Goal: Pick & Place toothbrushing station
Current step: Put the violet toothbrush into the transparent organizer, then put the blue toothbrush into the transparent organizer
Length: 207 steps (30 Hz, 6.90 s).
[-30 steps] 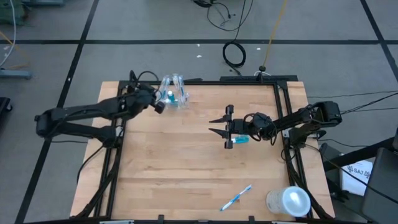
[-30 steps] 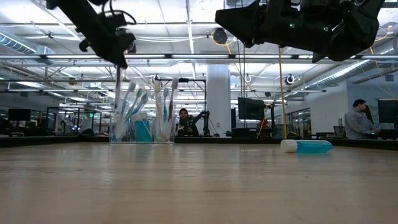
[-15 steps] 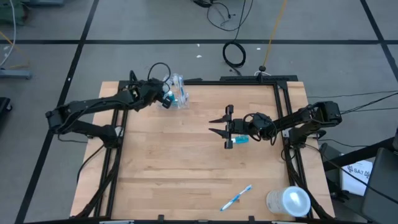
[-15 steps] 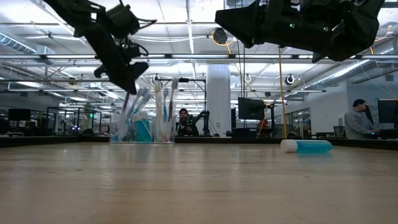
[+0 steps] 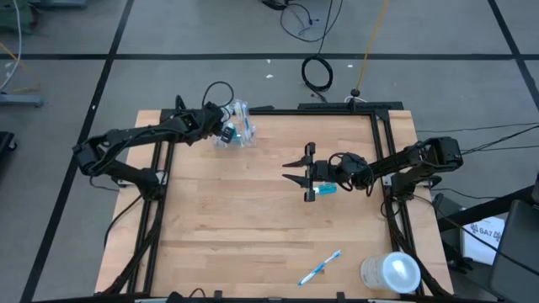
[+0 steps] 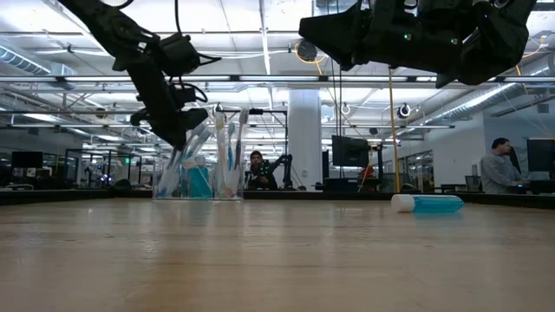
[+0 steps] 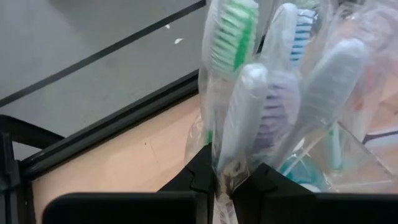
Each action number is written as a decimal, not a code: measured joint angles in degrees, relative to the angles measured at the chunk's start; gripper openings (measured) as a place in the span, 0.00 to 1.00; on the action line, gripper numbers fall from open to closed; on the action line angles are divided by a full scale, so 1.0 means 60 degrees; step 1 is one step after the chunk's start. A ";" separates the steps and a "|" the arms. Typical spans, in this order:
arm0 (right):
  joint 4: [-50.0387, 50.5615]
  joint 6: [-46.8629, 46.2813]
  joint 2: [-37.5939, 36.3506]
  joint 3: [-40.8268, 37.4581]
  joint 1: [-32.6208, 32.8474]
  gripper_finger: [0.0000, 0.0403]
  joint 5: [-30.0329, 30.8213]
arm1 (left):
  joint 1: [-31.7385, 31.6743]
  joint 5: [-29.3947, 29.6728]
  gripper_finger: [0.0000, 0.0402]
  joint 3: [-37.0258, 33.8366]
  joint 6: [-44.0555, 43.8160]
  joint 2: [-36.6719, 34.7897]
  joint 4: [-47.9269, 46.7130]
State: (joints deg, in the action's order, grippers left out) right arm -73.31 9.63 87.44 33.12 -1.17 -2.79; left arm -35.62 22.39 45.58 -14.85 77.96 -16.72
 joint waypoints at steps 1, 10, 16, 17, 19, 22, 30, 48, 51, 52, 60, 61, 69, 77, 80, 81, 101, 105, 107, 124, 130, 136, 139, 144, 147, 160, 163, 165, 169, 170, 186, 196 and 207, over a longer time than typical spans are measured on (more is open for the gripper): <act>-0.0013 0.0001 0.0000 0.0000 0.0000 0.30 0.0001 | -0.0002 -0.0018 0.09 0.0000 0.0026 0.0007 0.0035; -0.0013 0.0004 0.0000 0.0000 0.0000 0.30 0.0001 | 0.0004 -0.0015 0.09 0.0000 0.0446 0.0009 0.0050; -0.0016 0.0004 0.0000 0.0000 0.0000 0.30 0.0001 | 0.0004 -0.0015 0.09 0.0000 0.0387 0.0009 0.0045; -0.0016 0.0004 0.0000 0.0000 0.0000 0.30 0.0001 | 0.0004 -0.0015 0.09 0.0000 0.0385 0.0009 0.0042; -0.0016 0.0002 0.0000 0.0000 0.0000 0.30 0.0001 | 0.0004 -0.0015 0.09 0.0000 0.0379 0.0009 0.0017; -0.0016 0.0004 0.0000 0.0000 0.0000 0.30 0.0001 | 0.0004 -0.0011 0.09 0.0000 0.0453 0.0009 -0.0002; -0.0016 0.0004 0.0000 0.0000 0.0000 0.30 0.0001 | 0.0064 -0.0014 0.09 0.0000 0.1358 0.0006 -0.0074; -0.0016 0.0004 0.0000 0.0000 0.0000 0.30 0.0001 | 0.0055 0.0018 0.20 0.0000 0.1426 0.0006 0.0023; -0.0016 0.0004 0.0000 0.0000 0.0000 0.30 0.0001 | 0.0055 0.0018 0.27 0.0000 0.1450 0.0006 0.0023; -0.0016 0.0004 0.0000 0.0000 0.0000 0.30 -0.0001 | 0.0055 0.0018 0.29 0.0000 0.1451 0.0006 0.0023; -0.0016 0.0007 0.0000 0.0000 0.0000 0.30 -0.0003 | 0.0096 0.0000 0.37 0.0489 0.1250 -0.0693 -0.1457; -0.0016 0.0007 0.0000 0.0000 0.0000 0.30 0.0001 | 0.0126 -0.0004 0.37 0.0633 0.1110 -0.0900 -0.1820; 0.0287 0.0004 0.0000 0.0000 0.0003 0.30 -0.0006 | 0.0822 -0.0015 0.37 0.0776 0.0570 -0.2443 -0.3133; 0.0401 -0.0502 0.0000 0.0040 0.0046 0.30 -0.0058 | 0.1995 -0.0012 0.37 0.0776 0.0455 -0.3415 -0.2492; 0.1449 -0.0498 0.0000 0.0690 0.0316 0.30 -0.0308 | 0.2425 -0.0014 0.37 0.0776 0.0796 -0.3496 -0.2114; 0.2121 -0.0389 0.0000 0.1042 0.0456 0.30 -0.0513 | 0.2541 -0.0011 0.37 0.0776 0.0966 -0.3506 -0.2011; 1.1636 -0.4107 0.0395 0.4018 0.4232 0.30 -0.0835 | 0.3323 -0.0007 0.37 0.0778 0.0770 -0.3097 -0.2181; 1.1684 -0.5458 0.1191 0.3958 0.4771 0.30 -0.1261 | 0.3418 -0.0007 0.37 0.0783 0.0505 -0.3134 -0.2184; 1.1705 -0.5839 0.1634 0.3960 0.5038 0.30 -0.1629 | 0.3467 -0.0007 0.37 0.0780 0.0398 -0.3107 -0.2206; 1.4942 -0.4982 0.2240 0.3986 0.6855 0.30 0.0218 | 0.3603 0.0011 0.37 0.0776 0.0223 -0.2266 -0.1999; 1.5426 -0.4262 0.2217 0.3778 0.7162 0.29 0.0852 | 0.3603 -0.0004 0.37 0.0782 0.0525 -0.2010 -0.1582; 1.5105 -0.3689 0.2149 0.3719 0.7001 0.16 0.0744 | 0.3603 -0.0302 0.37 0.0780 0.0281 -0.1990 -0.1318; 1.5024 -0.3138 0.2015 0.3695 0.6827 0.05 0.0706 | 0.3610 -0.0970 0.37 0.0776 0.0121 -0.1980 -0.1025; 1.4920 -0.0765 0.1531 0.3648 0.6539 0.06 0.2249 | 0.3672 -0.2457 0.37 0.0776 -0.0273 -0.1983 -0.0403; 1.4655 0.1519 0.1175 0.3668 0.6183 0.05 0.3437 | 0.3837 -0.3155 0.37 0.0779 -0.0767 -0.1893 -0.0110; 0.9003 0.9269 0.1108 0.3683 0.3551 0.03 0.4011 | 0.4897 -0.3568 0.37 0.0787 -0.2203 -0.0614 0.0254; 0.8117 1.0149 0.1111 0.3683 0.3179 0.02 0.2366 | 0.4922 -0.4213 0.37 0.0776 -0.2836 -0.0205 0.0511; 0.7922 1.0637 0.1111 0.3687 0.3037 0.02 0.1343 | 0.4881 -0.5170 0.37 0.0776 -0.3075 0.0004 0.1024; 0.7767 1.1729 0.1111 0.3687 0.2883 0.02 0.0467 | 0.4861 -0.6767 0.37 0.0776 -0.3360 0.0379 0.2354; 0.7669 1.1909 0.1111 0.3687 0.2881 0.02 0.0458 | 0.4878 -0.7044 0.37 0.0776 -0.3530 0.0467 0.2605; 0.8107 1.3478 0.1093 0.3705 0.2750 0.02 0.1923 | 0.5213 -0.7763 0.37 0.0774 -0.4840 0.1379 0.4415; 0.8328 1.3433 0.1100 0.3697 0.2768 0.02 0.3236 | 0.5209 -0.7741 0.37 0.0776 -0.4583 0.1372 0.4348; 0.8082 1.3280 0.1104 0.3690 0.2567 0.03 0.3189 | 0.5203 -0.7403 0.37 0.0776 -0.3519 0.1372 0.4338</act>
State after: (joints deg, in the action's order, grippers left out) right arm -24.82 89.31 94.06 55.27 14.23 16.34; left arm -4.40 -22.02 50.24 -35.97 86.19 9.31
